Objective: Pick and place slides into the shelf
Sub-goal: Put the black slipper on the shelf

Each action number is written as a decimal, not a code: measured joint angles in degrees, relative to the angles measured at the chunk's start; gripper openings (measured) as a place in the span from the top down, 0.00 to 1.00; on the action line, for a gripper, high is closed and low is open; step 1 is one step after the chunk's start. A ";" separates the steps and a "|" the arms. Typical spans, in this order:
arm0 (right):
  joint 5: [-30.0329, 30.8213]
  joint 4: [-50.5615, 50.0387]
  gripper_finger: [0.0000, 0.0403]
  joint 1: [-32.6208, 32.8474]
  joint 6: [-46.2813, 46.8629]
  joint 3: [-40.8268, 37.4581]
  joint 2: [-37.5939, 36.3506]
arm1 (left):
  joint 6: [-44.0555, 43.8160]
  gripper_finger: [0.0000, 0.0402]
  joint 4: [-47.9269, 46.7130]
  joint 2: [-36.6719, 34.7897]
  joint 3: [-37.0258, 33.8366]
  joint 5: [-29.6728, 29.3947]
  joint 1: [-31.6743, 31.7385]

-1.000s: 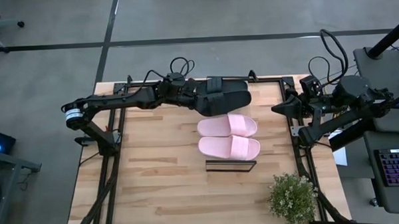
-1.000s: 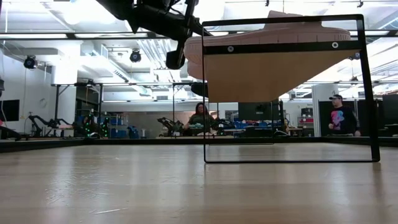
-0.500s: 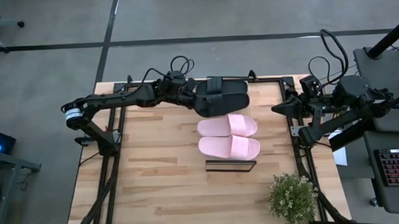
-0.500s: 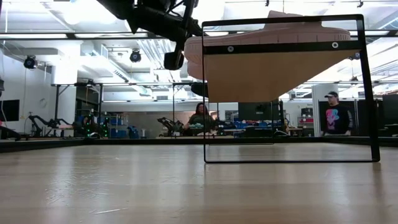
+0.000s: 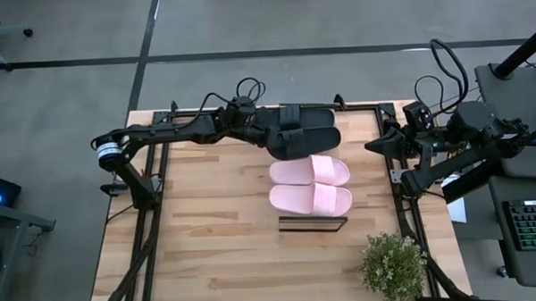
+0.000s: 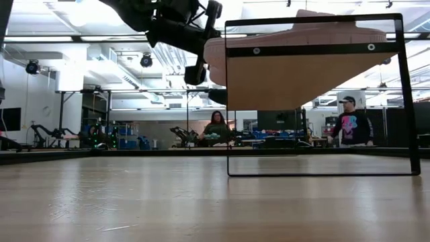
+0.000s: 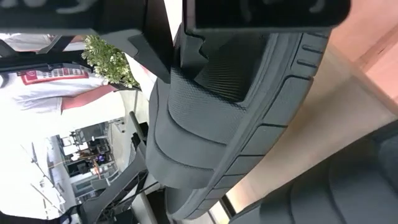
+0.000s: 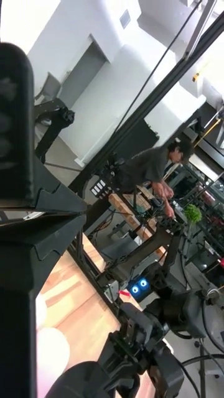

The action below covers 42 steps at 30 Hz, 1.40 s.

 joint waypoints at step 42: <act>0.00 0.37 0.98 0.00 -0.20 0.00 0.03 | -7.39 1.00 2.59 3.41 0.00 6.73 3.23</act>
